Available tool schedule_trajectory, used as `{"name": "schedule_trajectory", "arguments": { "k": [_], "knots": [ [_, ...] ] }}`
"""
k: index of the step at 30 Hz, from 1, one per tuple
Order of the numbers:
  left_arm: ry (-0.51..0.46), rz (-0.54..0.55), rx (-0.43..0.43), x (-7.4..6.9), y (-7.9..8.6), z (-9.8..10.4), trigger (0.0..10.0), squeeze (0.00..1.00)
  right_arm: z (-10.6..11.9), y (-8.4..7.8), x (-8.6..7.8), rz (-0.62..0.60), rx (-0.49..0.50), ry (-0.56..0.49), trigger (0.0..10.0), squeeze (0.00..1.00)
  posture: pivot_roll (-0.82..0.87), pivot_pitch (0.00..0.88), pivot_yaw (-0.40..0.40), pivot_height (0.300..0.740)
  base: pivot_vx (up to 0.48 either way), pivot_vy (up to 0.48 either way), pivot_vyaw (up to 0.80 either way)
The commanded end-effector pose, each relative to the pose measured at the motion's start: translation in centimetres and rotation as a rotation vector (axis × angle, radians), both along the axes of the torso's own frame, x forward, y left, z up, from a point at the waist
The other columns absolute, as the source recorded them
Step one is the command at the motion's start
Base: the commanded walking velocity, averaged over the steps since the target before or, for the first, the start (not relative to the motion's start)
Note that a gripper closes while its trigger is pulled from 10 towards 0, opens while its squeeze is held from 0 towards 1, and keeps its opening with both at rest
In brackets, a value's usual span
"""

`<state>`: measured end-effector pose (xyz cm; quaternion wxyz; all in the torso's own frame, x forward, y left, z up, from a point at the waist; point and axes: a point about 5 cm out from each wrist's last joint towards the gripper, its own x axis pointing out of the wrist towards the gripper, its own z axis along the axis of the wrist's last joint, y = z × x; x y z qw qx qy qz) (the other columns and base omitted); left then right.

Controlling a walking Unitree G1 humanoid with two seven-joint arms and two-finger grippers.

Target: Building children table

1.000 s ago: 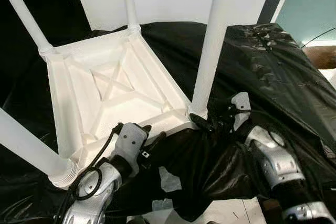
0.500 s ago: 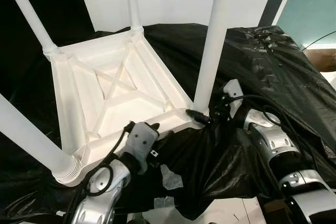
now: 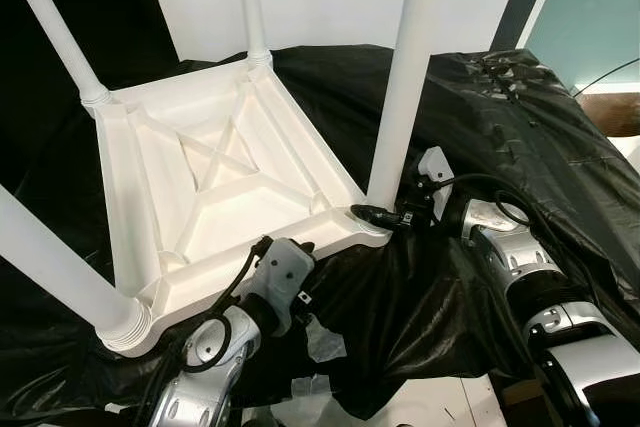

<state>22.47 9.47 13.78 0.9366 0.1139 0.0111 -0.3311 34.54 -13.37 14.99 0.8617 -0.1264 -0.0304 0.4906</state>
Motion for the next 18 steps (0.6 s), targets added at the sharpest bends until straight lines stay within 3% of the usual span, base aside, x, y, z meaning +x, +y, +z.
{"name": "schedule_trajectory", "arguments": {
  "k": [1,4,7,11,18],
  "knots": [
    [-0.023,0.1,0.01,0.3,0.3,-0.2,10.0,0.0,-0.7,0.1,-0.2,-0.036,-0.005,0.015,10.0,0.0,0.12,0.051,-0.032,0.74,0.0,0.0,0.0],
    [-0.028,0.102,0.01,0.3,0.3,-0.1,10.0,0.0,-0.9,0.1,-0.2,-0.1,0.005,0.011,10.0,0.0,0.12,0.056,-0.036,0.74,0.0,0.0,0.0],
    [-0.038,0.101,0.012,0.4,0.2,0.0,10.0,0.0,-1.8,0.7,-0.5,-0.317,0.041,0.012,10.0,0.0,0.11,0.063,-0.031,0.74,0.0,0.0,0.0],
    [-0.042,0.095,0.013,0.4,0.1,0.1,10.0,0.0,-2.4,1.2,-0.8,-0.464,0.095,0.035,10.0,0.0,0.1,0.066,-0.027,0.74,0.0,0.0,0.0],
    [-0.04,0.077,0.015,0.4,0.1,0.1,10.0,0.0,-3.2,2.4,-2.5,-0.642,0.143,0.03,10.0,0.0,0.1,0.073,-0.019,0.74,0.0,0.0,0.0]
  ]
}}
